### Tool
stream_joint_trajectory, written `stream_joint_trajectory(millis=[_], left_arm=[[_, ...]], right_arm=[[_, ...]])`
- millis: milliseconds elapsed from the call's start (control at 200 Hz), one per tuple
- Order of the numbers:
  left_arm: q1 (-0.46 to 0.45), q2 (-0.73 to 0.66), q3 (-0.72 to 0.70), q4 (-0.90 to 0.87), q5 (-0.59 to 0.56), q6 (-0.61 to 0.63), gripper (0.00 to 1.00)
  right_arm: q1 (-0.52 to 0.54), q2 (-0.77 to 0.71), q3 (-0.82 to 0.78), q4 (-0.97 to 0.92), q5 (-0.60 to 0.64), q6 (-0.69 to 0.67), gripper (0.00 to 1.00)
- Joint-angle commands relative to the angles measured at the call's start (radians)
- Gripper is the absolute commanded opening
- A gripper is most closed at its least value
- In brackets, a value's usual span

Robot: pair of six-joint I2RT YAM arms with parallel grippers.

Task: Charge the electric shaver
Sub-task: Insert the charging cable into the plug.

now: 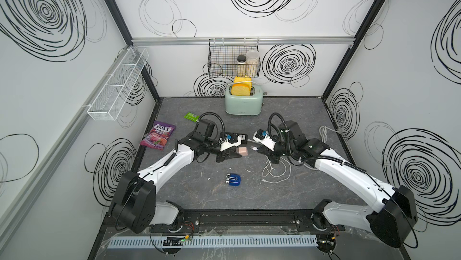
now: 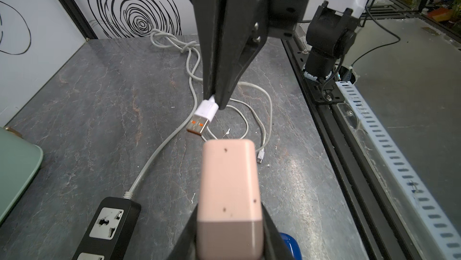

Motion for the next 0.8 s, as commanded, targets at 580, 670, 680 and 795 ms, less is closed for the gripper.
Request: stream_joint_trajectory(millis=[580,670,680,795], left_arm=[[0.001,-0.001,0.007,0.016,0.077,0.024,0.0],[-0.002,-0.006,-0.008,0.045,0.078,0.004,0.0],[-0.003,-0.007,-0.009,0.047,0.078,0.004,0.0],[-0.006,-0.009,-0.011,0.047,0.082,0.001,0.0]], right_arm=[[0.07,0.028,0.04,-0.05,0.015,-0.069,0.0],[0.076,0.032,0.037,-0.05,0.017,-0.068,0.0],[0.077,0.032,0.037,-0.05,0.019,-0.069,0.0],[0.086,0.042,0.031,-0.055,0.032,-0.069,0.0]])
